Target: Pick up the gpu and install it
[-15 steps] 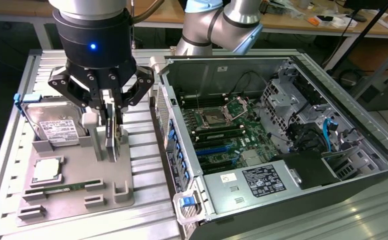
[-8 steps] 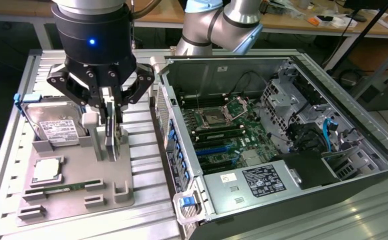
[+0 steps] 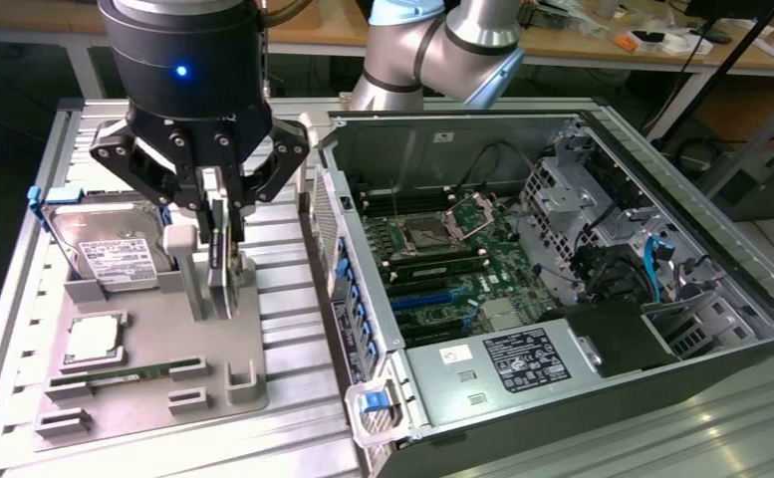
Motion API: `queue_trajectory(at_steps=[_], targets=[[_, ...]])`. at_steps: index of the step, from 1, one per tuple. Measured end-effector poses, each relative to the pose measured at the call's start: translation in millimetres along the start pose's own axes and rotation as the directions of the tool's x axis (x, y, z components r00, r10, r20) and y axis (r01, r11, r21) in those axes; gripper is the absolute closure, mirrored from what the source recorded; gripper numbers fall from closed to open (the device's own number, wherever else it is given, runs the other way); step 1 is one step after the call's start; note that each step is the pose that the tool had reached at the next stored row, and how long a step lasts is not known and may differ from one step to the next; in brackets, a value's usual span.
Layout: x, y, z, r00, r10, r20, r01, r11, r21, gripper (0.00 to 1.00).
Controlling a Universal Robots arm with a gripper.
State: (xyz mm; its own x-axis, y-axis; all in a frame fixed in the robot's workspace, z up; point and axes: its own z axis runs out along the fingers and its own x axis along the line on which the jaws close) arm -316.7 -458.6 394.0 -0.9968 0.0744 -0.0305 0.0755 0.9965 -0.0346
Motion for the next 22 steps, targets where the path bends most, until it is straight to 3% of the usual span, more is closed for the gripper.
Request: queue_trajectory(at_steps=[22], targets=[[-0.6, -0.6, -19.3, 1.0, -0.001, 0.0024, 0.001, 0.9995, 0.0315, 0.73]])
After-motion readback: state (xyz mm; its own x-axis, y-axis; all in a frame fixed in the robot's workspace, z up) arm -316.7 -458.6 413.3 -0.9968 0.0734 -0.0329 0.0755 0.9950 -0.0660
